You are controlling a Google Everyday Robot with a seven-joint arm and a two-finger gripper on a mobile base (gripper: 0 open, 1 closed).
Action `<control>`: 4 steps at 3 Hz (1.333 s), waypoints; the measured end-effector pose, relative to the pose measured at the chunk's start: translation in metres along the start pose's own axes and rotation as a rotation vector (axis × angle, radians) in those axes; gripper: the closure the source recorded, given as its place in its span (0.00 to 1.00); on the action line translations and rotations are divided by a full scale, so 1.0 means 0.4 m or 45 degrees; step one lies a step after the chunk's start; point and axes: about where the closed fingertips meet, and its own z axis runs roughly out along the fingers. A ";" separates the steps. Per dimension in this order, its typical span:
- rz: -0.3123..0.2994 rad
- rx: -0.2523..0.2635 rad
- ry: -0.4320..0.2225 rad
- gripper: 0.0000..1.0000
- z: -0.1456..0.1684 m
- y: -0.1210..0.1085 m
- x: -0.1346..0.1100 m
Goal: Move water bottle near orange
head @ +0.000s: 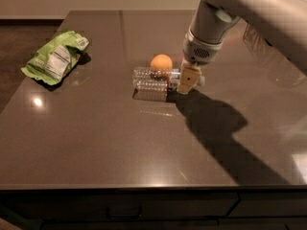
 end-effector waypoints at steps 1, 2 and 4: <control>0.068 0.025 0.012 0.75 0.023 -0.047 0.039; 0.072 0.024 0.007 0.52 0.032 -0.058 0.053; 0.070 0.020 0.008 0.05 0.041 -0.057 0.050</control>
Offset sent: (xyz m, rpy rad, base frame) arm 0.0249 -0.0308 -0.0167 0.0056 -0.0065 -0.0661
